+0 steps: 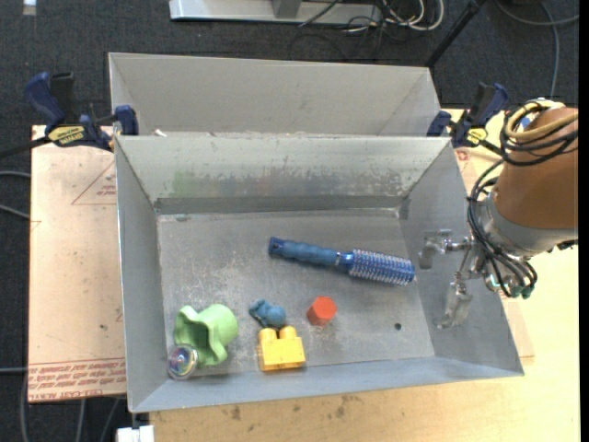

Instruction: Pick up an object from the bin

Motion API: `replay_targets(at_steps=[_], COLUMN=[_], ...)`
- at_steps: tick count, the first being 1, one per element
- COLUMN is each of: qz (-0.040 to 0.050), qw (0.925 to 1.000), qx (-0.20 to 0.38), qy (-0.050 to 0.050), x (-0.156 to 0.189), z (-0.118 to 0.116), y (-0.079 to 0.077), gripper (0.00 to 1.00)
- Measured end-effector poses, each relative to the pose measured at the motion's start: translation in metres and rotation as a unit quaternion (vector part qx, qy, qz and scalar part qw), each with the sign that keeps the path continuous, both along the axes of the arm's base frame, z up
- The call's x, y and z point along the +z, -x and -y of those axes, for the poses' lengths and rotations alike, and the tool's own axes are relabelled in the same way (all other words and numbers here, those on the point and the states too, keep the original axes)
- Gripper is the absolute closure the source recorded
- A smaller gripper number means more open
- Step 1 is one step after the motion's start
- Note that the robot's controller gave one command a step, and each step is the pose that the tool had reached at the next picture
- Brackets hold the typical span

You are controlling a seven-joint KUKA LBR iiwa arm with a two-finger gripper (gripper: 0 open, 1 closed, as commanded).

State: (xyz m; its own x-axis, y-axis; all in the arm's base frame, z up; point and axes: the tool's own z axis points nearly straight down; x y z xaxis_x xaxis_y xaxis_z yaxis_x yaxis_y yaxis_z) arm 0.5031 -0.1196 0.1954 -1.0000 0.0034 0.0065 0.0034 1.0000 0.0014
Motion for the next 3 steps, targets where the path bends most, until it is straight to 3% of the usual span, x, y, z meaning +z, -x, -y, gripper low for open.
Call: replay_targets(at_steps=[1,2,3], qz=[0.0053,0.0051,0.0039], qw=[0.9999,0.9939,0.9938], qx=[0.011,0.111,0.111], qy=[-0.001,0.000,0.000], x=[-0.034,-0.127,-0.126], z=[-0.053,-0.063,-0.063], y=[-0.055,-0.091,-0.090], gripper=[0.00,0.00,1.00])
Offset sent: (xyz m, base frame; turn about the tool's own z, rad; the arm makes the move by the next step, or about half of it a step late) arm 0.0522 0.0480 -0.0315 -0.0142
